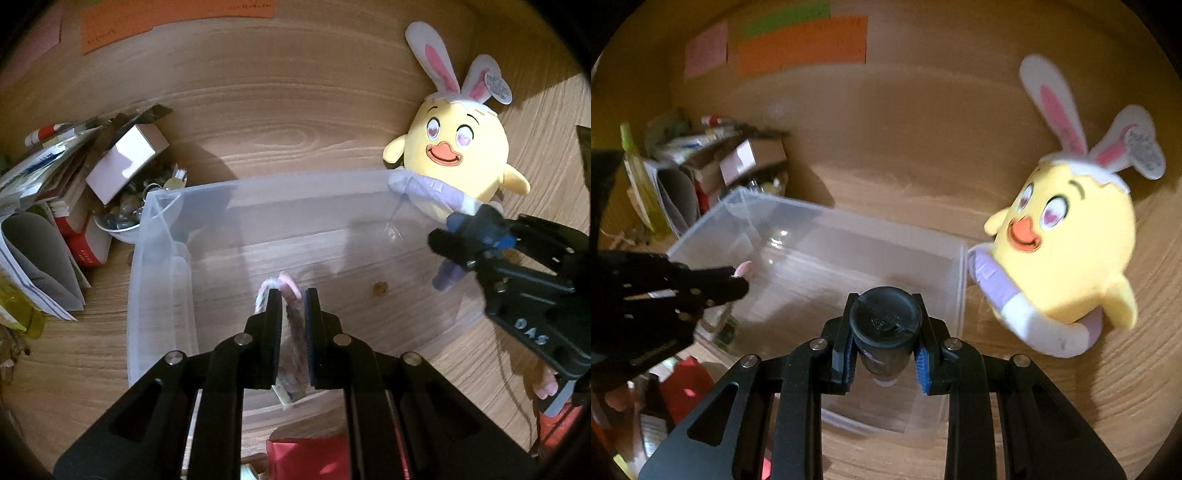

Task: Organize objects
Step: 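Release the bracelet and dark bottle into the box, opening both tools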

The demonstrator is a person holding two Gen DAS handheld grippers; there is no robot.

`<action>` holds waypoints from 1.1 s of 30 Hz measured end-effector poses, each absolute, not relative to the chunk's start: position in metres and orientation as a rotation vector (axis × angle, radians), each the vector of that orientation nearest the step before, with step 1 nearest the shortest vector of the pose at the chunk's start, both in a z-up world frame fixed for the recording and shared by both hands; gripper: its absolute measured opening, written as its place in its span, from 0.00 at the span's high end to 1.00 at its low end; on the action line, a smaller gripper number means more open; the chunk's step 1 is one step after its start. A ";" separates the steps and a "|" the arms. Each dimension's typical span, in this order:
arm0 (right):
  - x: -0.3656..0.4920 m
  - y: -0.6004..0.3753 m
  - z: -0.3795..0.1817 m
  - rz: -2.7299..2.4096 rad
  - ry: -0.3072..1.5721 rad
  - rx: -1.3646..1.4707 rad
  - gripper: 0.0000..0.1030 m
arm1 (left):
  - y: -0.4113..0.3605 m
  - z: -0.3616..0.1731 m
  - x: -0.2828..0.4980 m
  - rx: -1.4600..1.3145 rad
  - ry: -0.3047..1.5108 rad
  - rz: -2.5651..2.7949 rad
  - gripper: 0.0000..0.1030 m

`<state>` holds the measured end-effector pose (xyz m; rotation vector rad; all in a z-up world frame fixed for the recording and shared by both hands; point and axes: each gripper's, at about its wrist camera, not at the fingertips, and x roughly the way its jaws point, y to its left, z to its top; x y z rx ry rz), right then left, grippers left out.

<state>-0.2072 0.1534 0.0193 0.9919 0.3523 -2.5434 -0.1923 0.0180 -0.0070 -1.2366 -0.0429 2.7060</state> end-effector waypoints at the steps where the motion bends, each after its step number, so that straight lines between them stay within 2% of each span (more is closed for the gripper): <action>1: -0.209 0.151 0.015 -2.537 0.365 1.006 0.78 | 0.018 -0.007 -0.192 -1.236 -0.042 2.705 0.91; 3: -0.211 0.149 0.011 -2.530 0.380 1.020 0.78 | 0.019 -0.008 -0.194 -1.240 -0.042 2.698 0.89; 5: -0.213 0.145 0.007 -2.525 0.397 1.028 0.78 | 0.019 -0.008 -0.194 -1.240 -0.044 2.698 0.83; 7: -0.214 0.142 0.005 -2.517 0.409 1.034 0.78 | 0.019 -0.008 -0.193 -1.238 -0.046 2.699 0.71; 11: -0.217 0.138 0.003 -2.497 0.413 1.047 0.78 | 0.017 -0.001 -0.189 -1.211 -0.053 2.718 0.60; 16: -0.219 0.134 -0.001 -2.477 0.411 1.056 0.78 | 0.010 0.015 -0.174 -1.142 -0.067 2.758 0.39; 19: -0.217 0.131 0.000 -2.479 0.426 1.045 0.75 | 0.008 0.024 -0.164 -1.110 -0.061 2.781 0.33; 24: -0.210 0.134 0.008 -2.499 0.415 0.995 0.45 | 0.005 0.037 -0.147 -1.066 -0.048 2.817 0.23; 28: -0.200 0.136 0.022 -2.524 0.409 0.941 0.34 | 0.001 0.045 -0.135 -1.036 -0.053 2.846 0.12; 30: -0.195 0.138 0.028 -2.525 0.394 0.925 0.28 | -0.002 0.049 -0.128 -1.025 -0.053 2.861 0.10; 33: -0.182 0.142 0.040 -2.525 0.368 0.888 0.25 | -0.006 0.053 -0.120 -1.019 -0.046 2.877 0.09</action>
